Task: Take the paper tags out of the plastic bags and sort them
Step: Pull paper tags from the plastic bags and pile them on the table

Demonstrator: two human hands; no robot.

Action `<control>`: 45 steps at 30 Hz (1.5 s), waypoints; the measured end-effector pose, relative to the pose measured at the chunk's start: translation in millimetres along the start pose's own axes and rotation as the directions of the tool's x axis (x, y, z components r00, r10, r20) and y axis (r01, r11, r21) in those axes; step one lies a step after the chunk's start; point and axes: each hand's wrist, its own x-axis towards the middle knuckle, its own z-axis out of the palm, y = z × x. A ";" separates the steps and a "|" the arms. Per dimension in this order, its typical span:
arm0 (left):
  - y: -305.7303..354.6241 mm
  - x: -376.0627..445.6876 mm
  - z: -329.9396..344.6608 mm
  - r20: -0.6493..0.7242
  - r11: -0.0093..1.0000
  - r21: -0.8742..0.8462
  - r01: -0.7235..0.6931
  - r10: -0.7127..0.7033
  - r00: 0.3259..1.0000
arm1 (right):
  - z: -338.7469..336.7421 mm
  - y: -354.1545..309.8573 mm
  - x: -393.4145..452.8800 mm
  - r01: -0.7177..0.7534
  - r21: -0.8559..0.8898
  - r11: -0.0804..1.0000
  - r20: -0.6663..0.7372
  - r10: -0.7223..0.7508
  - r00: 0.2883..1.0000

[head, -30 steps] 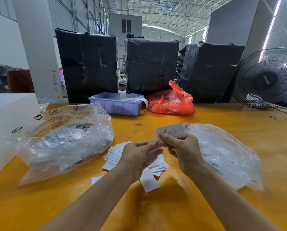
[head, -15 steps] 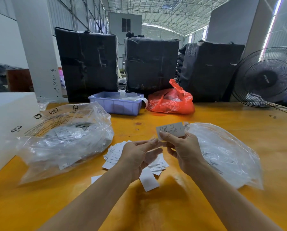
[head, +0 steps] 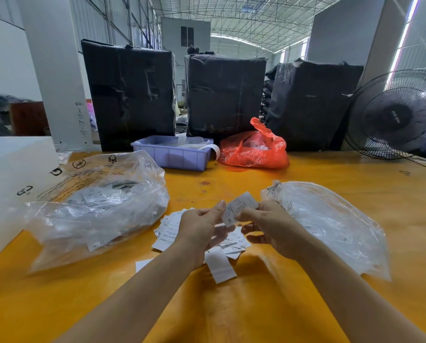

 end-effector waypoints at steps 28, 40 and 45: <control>15.1 1.3 -14.6 0.106 0.982 0.185 0.029 -0.049 0.993 | 1.0 0.3 0.4 0.231 0.144 0.962 -0.271 -0.187 0.944; 60.7 13.4 -72.4 -0.279 0.855 0.459 -0.242 0.397 0.874 | -76.1 15.7 7.3 -0.023 -0.677 0.736 -0.573 -0.506 0.645; 75.9 21.5 -147.8 -0.433 0.536 0.844 -0.028 0.710 0.555 | -103.2 43.6 9.4 -0.424 -0.751 0.506 -0.550 -0.124 0.826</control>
